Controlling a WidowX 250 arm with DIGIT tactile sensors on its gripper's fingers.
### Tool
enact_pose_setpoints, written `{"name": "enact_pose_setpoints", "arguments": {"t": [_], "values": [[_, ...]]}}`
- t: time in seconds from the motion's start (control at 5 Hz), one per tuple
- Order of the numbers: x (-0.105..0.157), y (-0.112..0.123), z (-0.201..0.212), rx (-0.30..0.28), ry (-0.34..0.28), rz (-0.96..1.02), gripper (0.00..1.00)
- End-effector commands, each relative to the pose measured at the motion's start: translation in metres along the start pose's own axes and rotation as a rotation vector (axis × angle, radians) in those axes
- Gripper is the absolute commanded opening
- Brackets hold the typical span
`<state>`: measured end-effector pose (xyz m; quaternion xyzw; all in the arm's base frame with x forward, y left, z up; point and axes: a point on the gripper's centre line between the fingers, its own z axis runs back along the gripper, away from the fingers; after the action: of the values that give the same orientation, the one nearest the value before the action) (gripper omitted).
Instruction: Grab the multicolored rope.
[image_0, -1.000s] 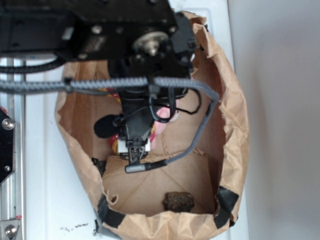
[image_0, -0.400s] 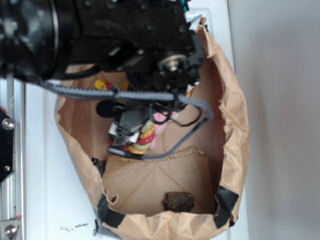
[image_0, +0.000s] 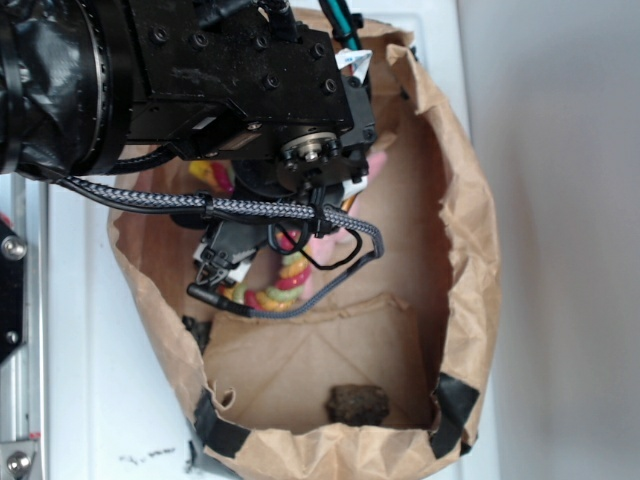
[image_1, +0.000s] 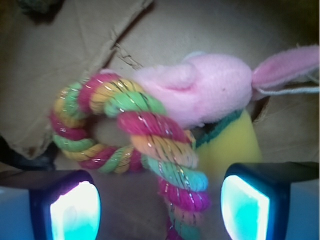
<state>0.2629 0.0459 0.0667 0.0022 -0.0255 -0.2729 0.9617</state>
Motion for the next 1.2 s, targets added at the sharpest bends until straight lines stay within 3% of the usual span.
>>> {"name": "enact_pose_setpoints", "arguments": {"t": [0.0,0.4,0.6,0.8,1.0], "values": [[0.016,-0.006,-0.011,0.006,-0.01,-0.02,1.0],[0.024,0.001,-0.018,0.024,-0.01,-0.016,1.0],[0.024,0.0,-0.015,0.029,-0.023,-0.025,0.0],[0.022,-0.002,-0.009,0.023,-0.029,-0.03,0.0],[0.014,0.003,0.006,-0.025,-0.035,-0.006,0.0]]}}
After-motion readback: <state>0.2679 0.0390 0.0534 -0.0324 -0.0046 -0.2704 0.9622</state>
